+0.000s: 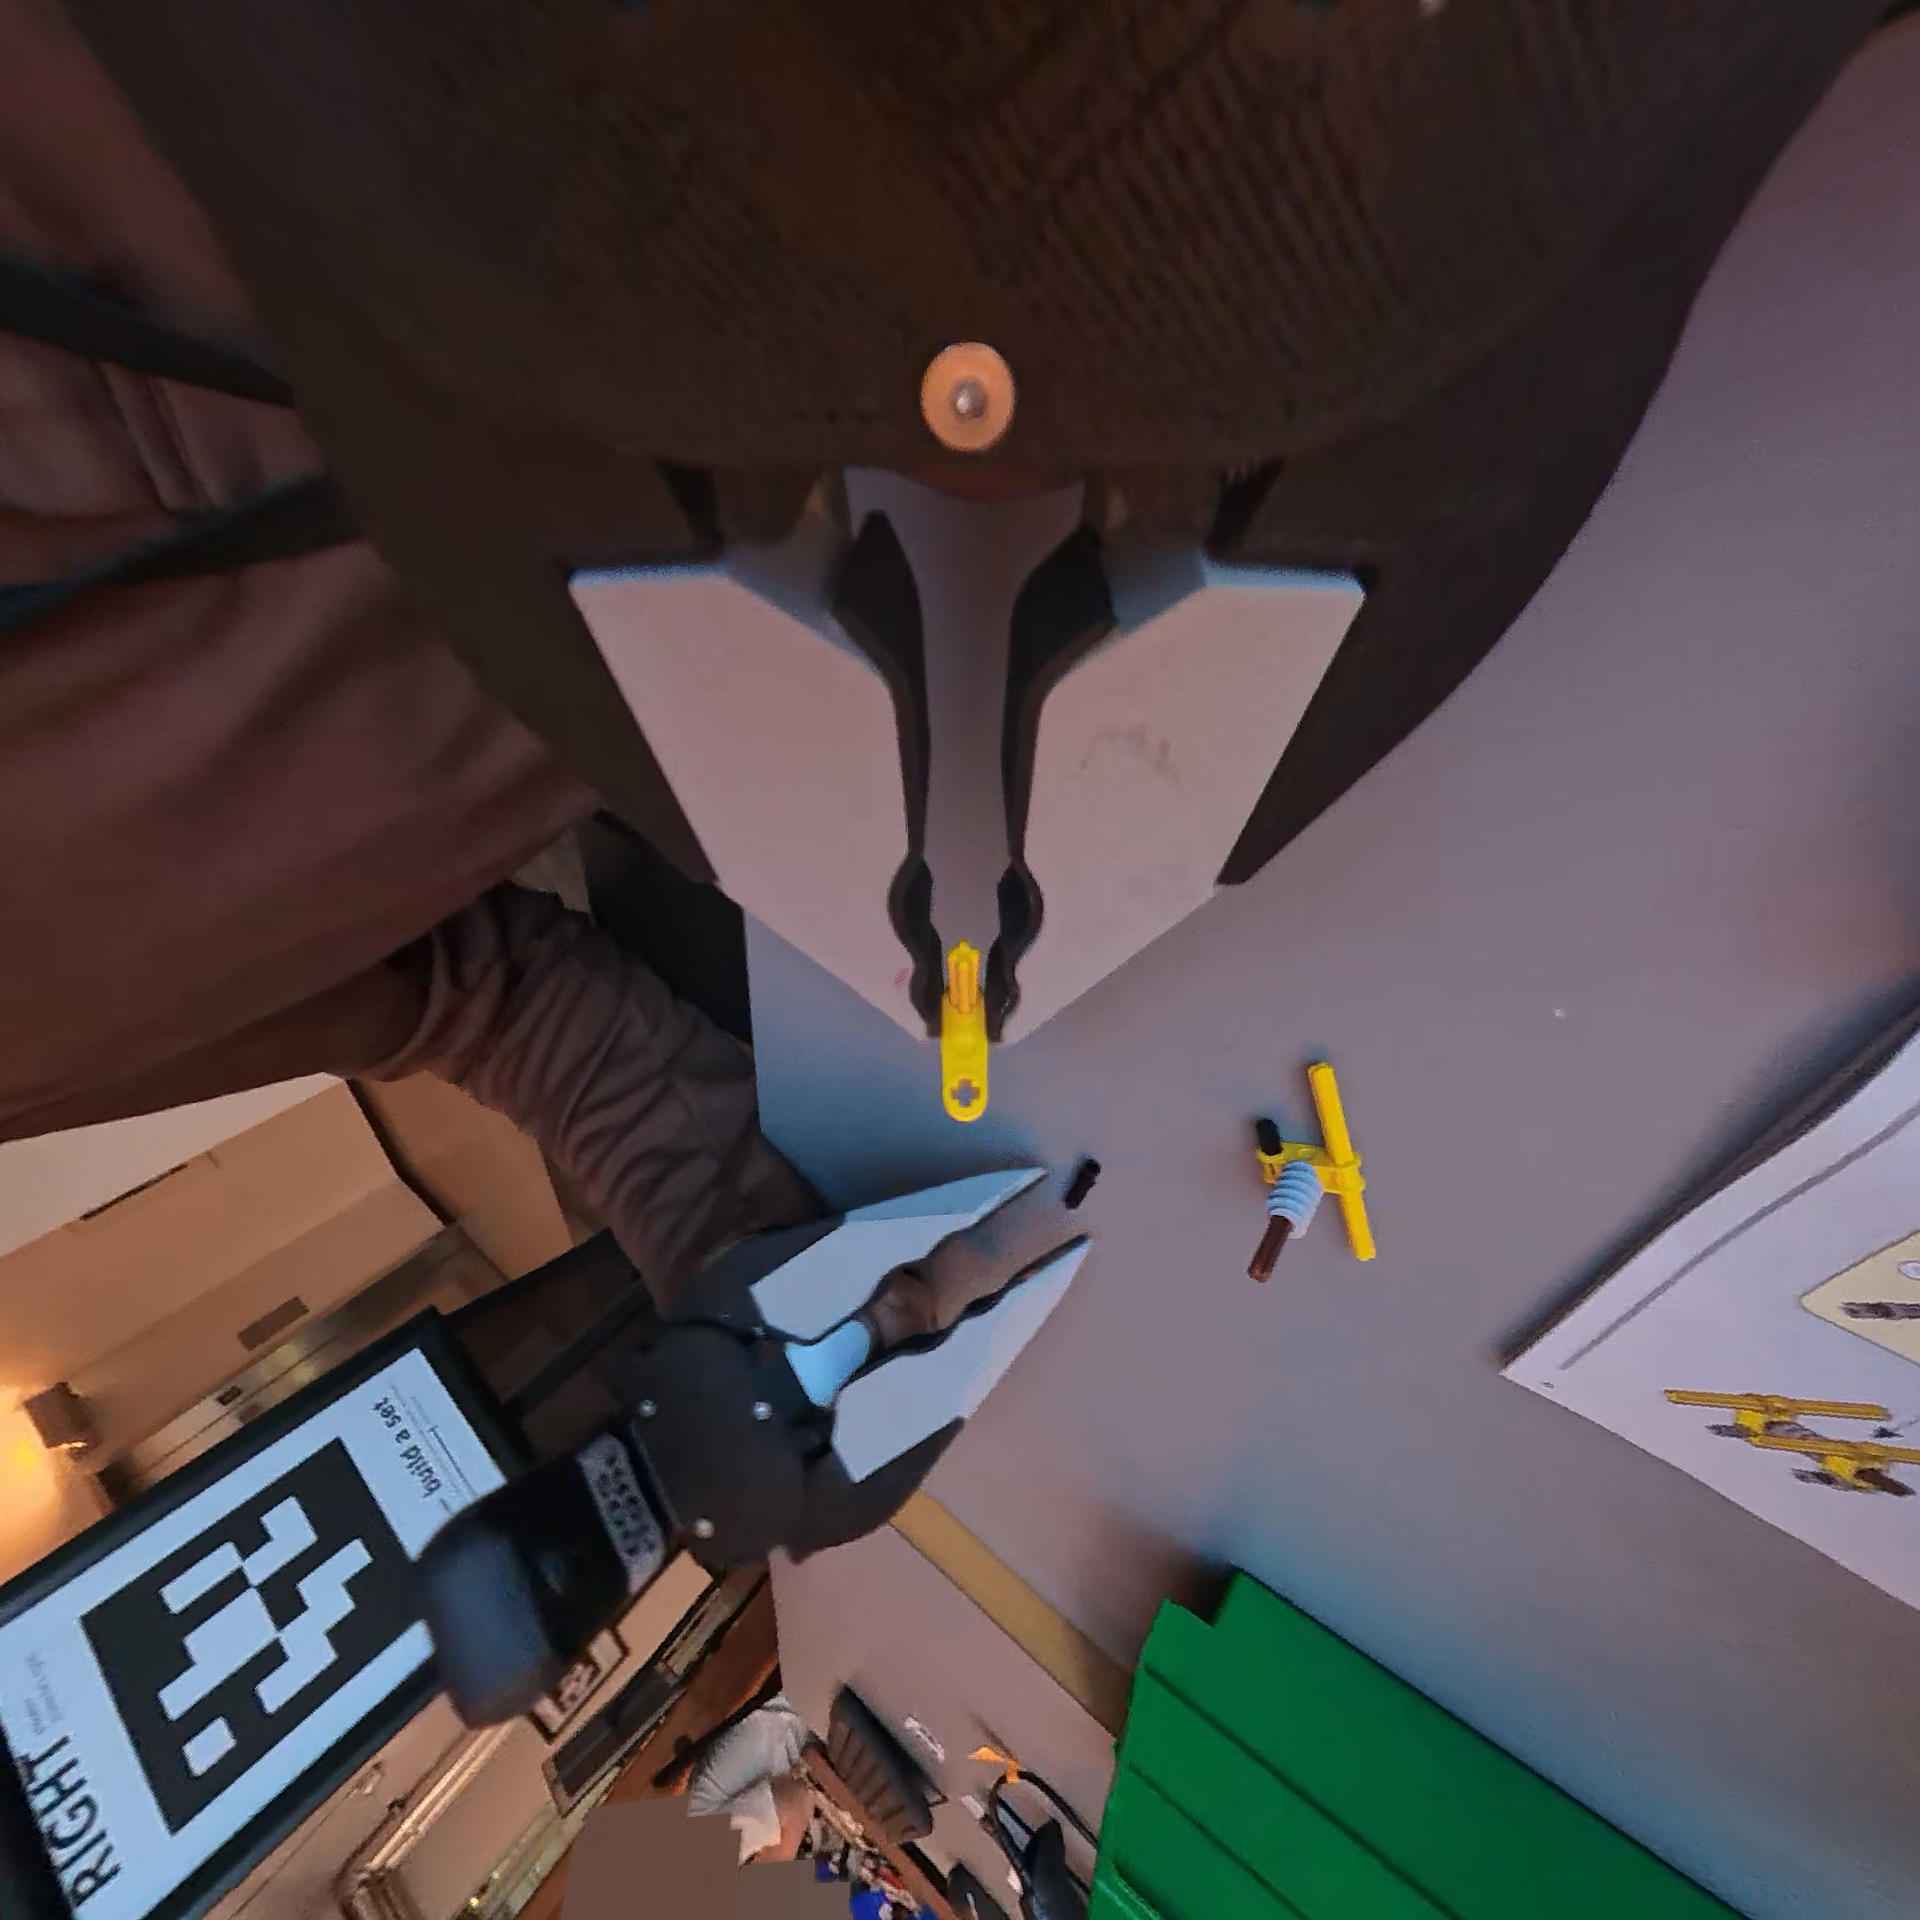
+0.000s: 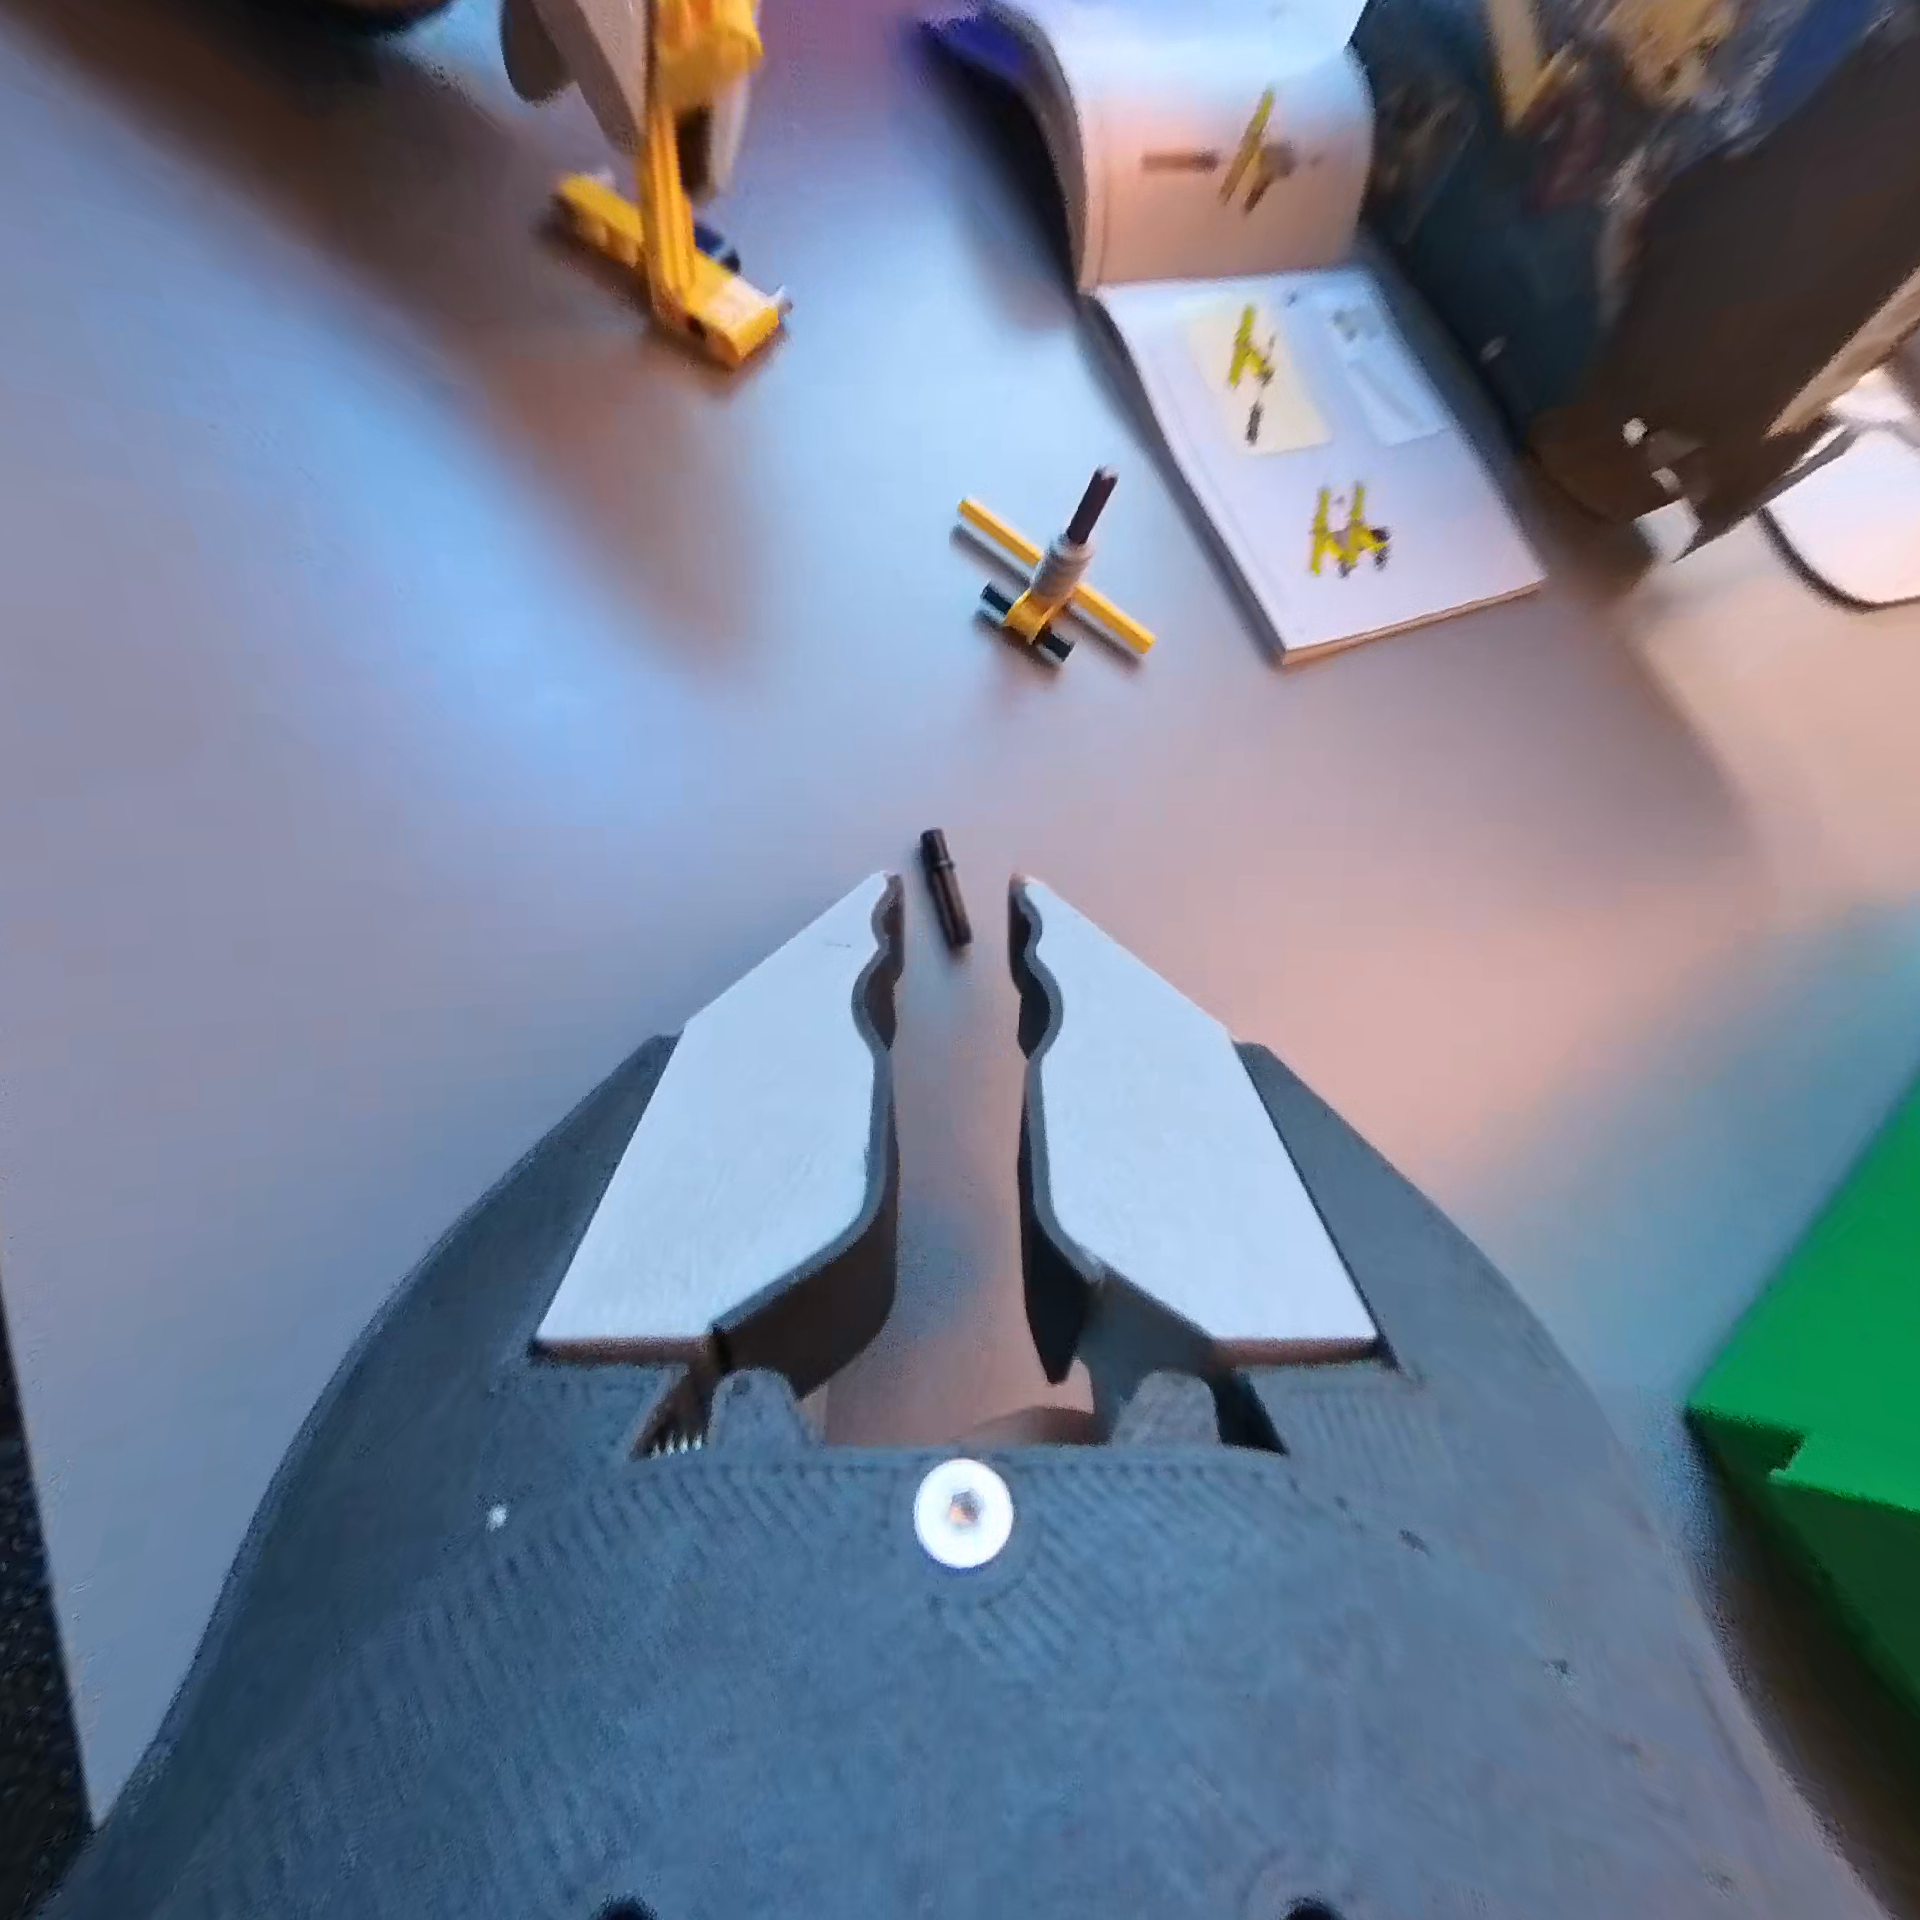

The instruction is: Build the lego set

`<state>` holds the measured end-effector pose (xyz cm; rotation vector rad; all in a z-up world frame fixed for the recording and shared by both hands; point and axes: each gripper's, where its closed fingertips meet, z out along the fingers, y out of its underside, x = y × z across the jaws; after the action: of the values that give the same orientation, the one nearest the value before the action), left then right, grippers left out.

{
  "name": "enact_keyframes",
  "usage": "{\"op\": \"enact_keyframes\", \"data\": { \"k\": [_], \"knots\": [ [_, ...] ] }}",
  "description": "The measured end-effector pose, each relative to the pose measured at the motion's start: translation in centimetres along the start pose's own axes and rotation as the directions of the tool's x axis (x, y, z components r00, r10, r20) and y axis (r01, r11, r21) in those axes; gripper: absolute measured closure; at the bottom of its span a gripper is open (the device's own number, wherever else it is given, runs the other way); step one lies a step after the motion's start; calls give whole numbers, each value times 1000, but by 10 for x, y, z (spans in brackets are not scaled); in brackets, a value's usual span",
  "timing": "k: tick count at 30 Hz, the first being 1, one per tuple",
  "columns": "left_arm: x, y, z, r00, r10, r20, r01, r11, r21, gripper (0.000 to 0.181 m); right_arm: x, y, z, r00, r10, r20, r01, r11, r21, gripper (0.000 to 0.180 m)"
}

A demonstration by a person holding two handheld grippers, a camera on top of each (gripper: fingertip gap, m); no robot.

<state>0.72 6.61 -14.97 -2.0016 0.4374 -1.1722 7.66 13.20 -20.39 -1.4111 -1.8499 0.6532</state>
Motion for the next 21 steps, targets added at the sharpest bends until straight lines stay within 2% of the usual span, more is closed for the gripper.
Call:
{"op": "enact_keyframes", "data": {
  "k": [1,8,12,21],
  "knots": [
    [3,1,1,1000,-3,-14,3,1000,-3,176,-2,3,3,1000,-5,21,5,1000,-25,163],
    [4,3,0,1000,13,-12,-13,1000,-13,176,-5,1,9,995,-5,101,8,999,-33,175],
    [6,2,-2,1000,17,-16,-17,1000,-8,176,-8,-3,10,991,-1,133,3,1000,-17,166],
    [6,3,-2,999,31,-8,-31,999,-12,176,-10,-6,10,988,5,157,-5,1000,3,166]
  ]
}}
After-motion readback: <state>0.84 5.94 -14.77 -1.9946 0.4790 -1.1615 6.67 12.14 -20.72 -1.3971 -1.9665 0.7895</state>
